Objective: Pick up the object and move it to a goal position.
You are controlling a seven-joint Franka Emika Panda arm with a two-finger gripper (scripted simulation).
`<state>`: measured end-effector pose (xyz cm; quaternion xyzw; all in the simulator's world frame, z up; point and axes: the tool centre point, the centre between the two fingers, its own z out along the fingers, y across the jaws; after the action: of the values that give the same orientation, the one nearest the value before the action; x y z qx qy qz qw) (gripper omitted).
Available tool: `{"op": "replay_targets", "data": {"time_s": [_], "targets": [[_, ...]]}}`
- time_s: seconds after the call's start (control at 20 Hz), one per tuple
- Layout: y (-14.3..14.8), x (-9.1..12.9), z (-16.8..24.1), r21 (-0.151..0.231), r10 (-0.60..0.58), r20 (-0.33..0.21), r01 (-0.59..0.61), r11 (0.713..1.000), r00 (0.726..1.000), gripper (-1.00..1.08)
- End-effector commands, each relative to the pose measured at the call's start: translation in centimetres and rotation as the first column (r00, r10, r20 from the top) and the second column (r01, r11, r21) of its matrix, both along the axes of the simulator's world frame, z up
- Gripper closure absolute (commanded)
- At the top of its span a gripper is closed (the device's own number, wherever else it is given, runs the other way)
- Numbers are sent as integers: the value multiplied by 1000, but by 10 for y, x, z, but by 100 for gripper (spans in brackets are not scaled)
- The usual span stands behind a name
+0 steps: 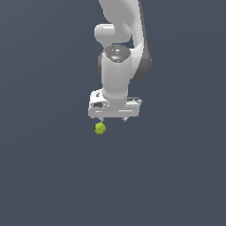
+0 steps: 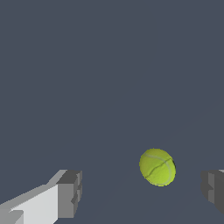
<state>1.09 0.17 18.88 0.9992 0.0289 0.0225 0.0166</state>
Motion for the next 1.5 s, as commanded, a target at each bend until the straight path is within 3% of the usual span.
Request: {"op": "replay_targets", "data": {"time_s": [0.0, 0.85, 1.2, 1.45], "targets": [[0, 0, 0, 0, 0, 0, 0, 1000, 1000, -92], [6, -7, 2, 14, -38, -13, 38, 999, 999, -92], [-11, -14, -20, 26, -168, -21, 169, 985, 985, -92], [-31, -23, -46, 35, -321, -31, 322, 946, 947, -92]]}}
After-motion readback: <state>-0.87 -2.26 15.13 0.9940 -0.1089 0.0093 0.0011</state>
